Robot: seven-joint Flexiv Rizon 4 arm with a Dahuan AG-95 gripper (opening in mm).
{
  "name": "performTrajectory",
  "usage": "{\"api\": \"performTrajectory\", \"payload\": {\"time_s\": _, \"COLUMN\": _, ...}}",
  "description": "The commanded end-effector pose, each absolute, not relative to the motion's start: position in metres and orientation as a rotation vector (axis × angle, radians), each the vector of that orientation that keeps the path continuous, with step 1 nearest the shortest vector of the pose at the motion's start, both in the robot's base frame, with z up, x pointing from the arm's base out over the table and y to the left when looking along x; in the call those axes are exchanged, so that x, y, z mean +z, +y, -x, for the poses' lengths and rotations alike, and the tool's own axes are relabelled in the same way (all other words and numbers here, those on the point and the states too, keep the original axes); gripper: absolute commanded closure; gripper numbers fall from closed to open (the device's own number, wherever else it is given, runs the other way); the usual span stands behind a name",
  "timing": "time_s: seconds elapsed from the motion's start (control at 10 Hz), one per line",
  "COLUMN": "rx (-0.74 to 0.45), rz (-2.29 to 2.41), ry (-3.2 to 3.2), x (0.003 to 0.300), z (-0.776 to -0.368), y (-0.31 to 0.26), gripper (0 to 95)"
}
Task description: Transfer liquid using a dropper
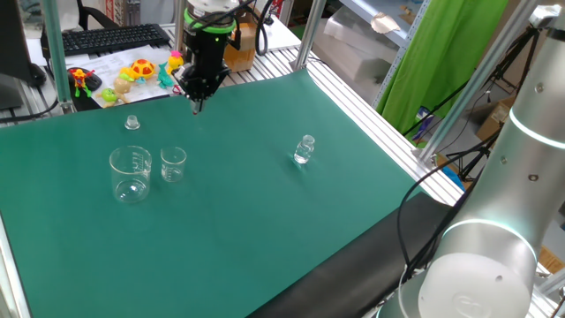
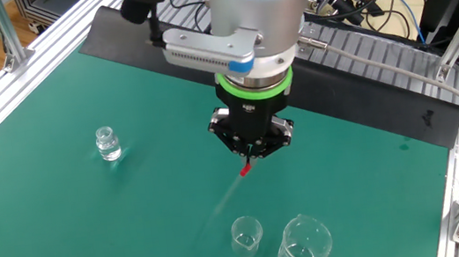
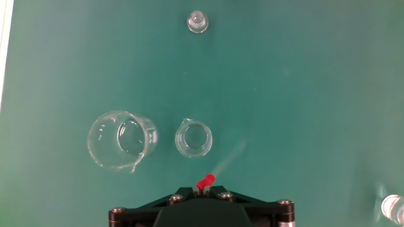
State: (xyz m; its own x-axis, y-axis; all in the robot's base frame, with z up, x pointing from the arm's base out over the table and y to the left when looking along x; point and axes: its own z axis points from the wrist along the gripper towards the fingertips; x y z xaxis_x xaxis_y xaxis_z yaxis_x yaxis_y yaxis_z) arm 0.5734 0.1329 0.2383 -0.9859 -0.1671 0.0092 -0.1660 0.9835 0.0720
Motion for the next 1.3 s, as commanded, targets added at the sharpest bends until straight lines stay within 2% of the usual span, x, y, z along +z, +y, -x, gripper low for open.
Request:
{"api": "performTrajectory", "payload": {"time_s": 0.1, "rx": -0.121, "rz": -0.188, "ry": -3.1, "x": 0.238, "z": -0.5737, "y": 0.1333, "gripper": 95.0}}
{"api": "performTrajectory", "payload": {"time_s": 1.3, "rx": -0.103, "rz": -0.001, "ry": -3.101, "x": 0.2446, "z": -0.5724, "y": 0.1268, "gripper": 95.0}}
